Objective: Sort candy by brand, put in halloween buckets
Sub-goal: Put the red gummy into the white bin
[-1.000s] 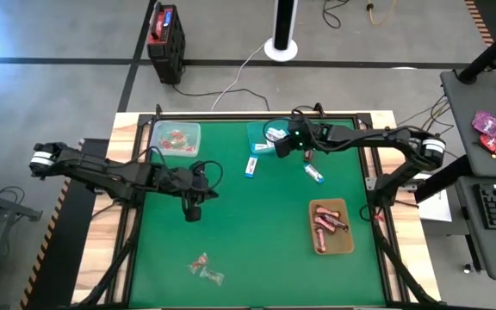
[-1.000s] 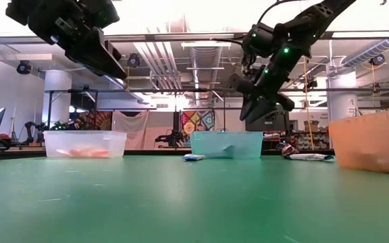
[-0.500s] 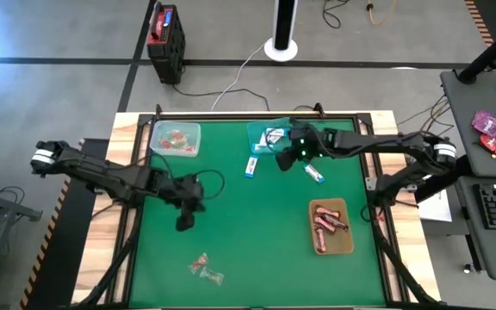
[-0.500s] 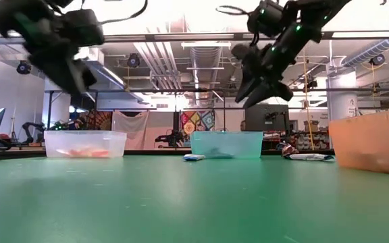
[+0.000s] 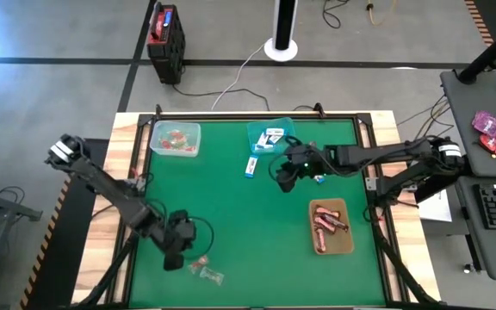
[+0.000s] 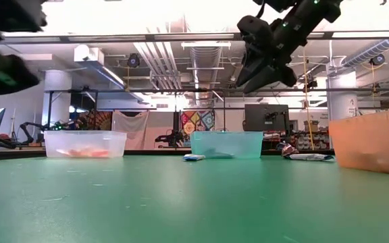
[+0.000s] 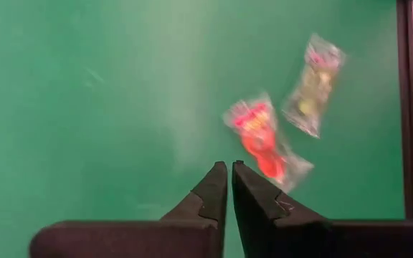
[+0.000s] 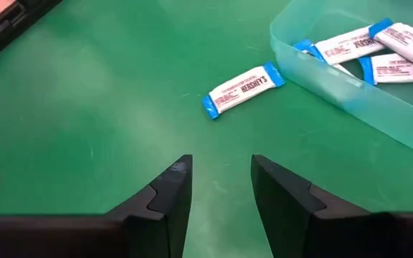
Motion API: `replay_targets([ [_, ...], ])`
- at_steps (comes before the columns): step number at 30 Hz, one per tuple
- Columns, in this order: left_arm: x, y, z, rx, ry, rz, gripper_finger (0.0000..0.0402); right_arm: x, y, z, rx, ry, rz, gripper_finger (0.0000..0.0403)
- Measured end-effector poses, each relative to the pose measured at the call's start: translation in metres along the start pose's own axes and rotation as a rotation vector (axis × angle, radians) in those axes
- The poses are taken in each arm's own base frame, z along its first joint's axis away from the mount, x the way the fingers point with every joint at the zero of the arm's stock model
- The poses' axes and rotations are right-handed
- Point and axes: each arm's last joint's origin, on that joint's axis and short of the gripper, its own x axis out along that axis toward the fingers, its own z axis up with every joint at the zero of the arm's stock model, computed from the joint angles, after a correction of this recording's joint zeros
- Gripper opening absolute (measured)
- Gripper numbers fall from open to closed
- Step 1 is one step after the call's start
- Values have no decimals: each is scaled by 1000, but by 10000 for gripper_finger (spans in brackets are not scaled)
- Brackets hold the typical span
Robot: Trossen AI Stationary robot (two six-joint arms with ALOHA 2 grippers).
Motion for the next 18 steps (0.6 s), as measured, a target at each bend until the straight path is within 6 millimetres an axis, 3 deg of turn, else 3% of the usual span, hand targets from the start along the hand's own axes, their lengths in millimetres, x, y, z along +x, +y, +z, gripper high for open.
replay_targets([
  [5, 14, -18, -3, -5, -14, -50, 54, 2, 6, -5, -24, -6, -19, 138],
  [13, 43, -27, -5, 30, -31, -56, 175, 2, 7, -5, -33, -6, -18, 149],
  [18, 55, -29, -6, 12, -37, -46, 188, 2, 7, -5, -38, -6, -18, 150],
])
